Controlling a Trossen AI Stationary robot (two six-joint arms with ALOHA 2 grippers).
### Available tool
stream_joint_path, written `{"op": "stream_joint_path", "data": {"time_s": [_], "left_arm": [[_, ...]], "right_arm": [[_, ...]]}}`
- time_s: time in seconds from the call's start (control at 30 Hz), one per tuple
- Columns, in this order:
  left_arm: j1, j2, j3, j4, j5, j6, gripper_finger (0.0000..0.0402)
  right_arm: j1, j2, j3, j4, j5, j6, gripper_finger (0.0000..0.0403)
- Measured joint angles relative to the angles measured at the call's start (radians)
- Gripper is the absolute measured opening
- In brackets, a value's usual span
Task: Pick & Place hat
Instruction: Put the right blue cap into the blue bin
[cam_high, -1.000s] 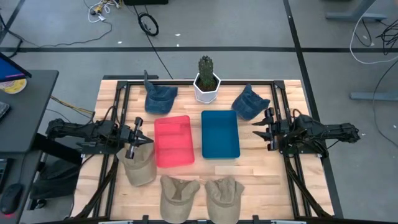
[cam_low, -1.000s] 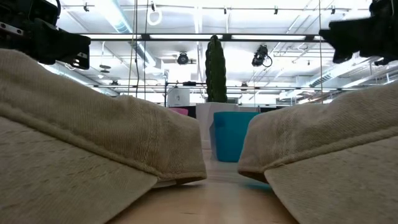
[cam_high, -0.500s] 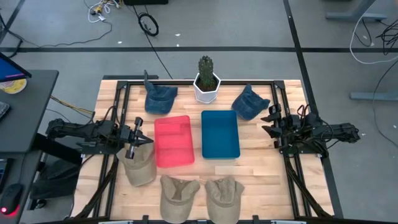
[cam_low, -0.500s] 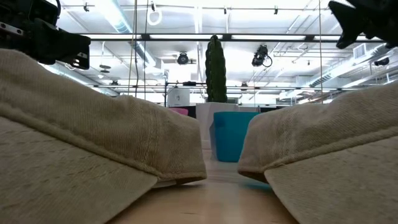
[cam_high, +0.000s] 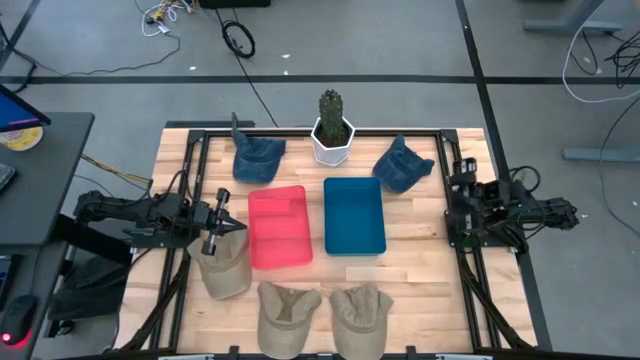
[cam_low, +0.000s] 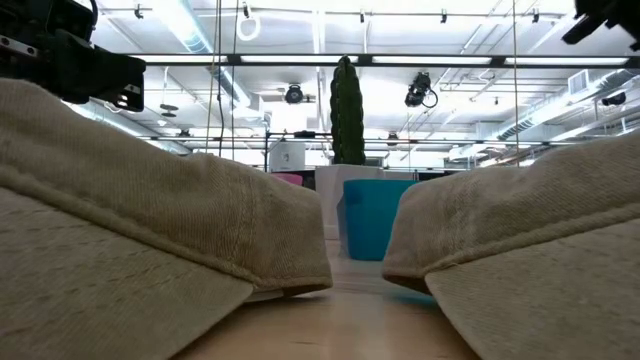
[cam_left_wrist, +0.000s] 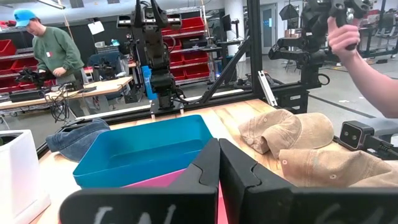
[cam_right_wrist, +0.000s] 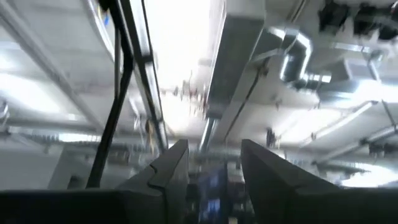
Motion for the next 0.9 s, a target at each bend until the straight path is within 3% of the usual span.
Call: {"op": "stream_joint_path", "data": {"time_s": [0.3,0.43,0.53,0.77,0.9], "left_arm": [[0.000,0.000,0.000,0.000,0.000,0.000,0.0003],[0.000,0.000,0.000,0.000,0.000,0.000,0.0003],[0.000,0.000,0.000,0.000,0.000,0.000,0.0003],[0.000,0.000,0.000,0.000,0.000,0.000,0.0003],[0.000,0.000,0.000,0.000,0.000,0.000,0.0003]], "right_arm": [[0.000,0.000,0.000,0.237,0.000,0.011,0.0153],[0.000,0.000,0.037,0.262,0.000,-0.005,0.0153],[0.000,0.000,0.108,0.196,0.000,0.002,0.0153],[0.000,0.015,0.336,-0.153,0.000,-0.001,0.0153],[0.000,0.066,0.445,-0.221,0.000,-0.002,0.0153]]}}
